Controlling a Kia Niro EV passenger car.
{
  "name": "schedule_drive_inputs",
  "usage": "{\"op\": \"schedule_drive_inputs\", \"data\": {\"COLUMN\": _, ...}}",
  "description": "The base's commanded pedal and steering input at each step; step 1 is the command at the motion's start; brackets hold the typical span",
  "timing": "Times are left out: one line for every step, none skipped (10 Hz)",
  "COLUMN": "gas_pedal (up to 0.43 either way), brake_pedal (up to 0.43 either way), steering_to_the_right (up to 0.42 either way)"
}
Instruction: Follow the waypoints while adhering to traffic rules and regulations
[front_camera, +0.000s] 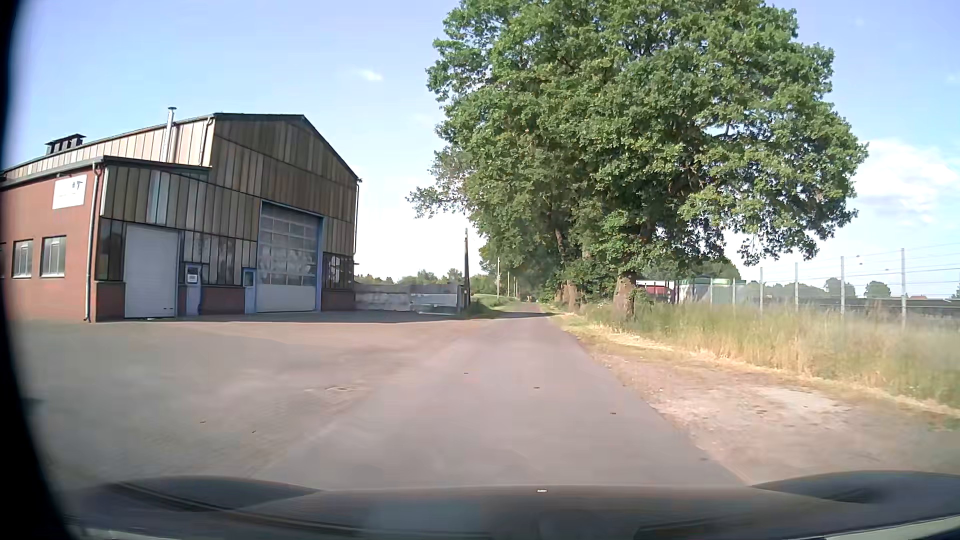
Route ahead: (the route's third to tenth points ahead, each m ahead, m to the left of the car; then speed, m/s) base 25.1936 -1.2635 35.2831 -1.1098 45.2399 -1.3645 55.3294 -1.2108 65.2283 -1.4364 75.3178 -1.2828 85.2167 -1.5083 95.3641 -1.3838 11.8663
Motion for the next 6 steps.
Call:
{"op": "schedule_drive_inputs", "data": {"gas_pedal": 0.28, "brake_pedal": 0.006, "steering_to_the_right": 0.01}}
{"op": "schedule_drive_inputs", "data": {"gas_pedal": 0.268, "brake_pedal": 0.006, "steering_to_the_right": 0.009}}
{"op": "schedule_drive_inputs", "data": {"gas_pedal": 0.268, "brake_pedal": 0.006, "steering_to_the_right": 0.008}}
{"op": "schedule_drive_inputs", "data": {"gas_pedal": 0.268, "brake_pedal": 0.006, "steering_to_the_right": 0.007}}
{"op": "schedule_drive_inputs", "data": {"gas_pedal": 0.268, "brake_pedal": 0.006, "steering_to_the_right": 0.005}}
{"op": "schedule_drive_inputs", "data": {"gas_pedal": 0.268, "brake_pedal": 0.006, "steering_to_the_right": 0.005}}
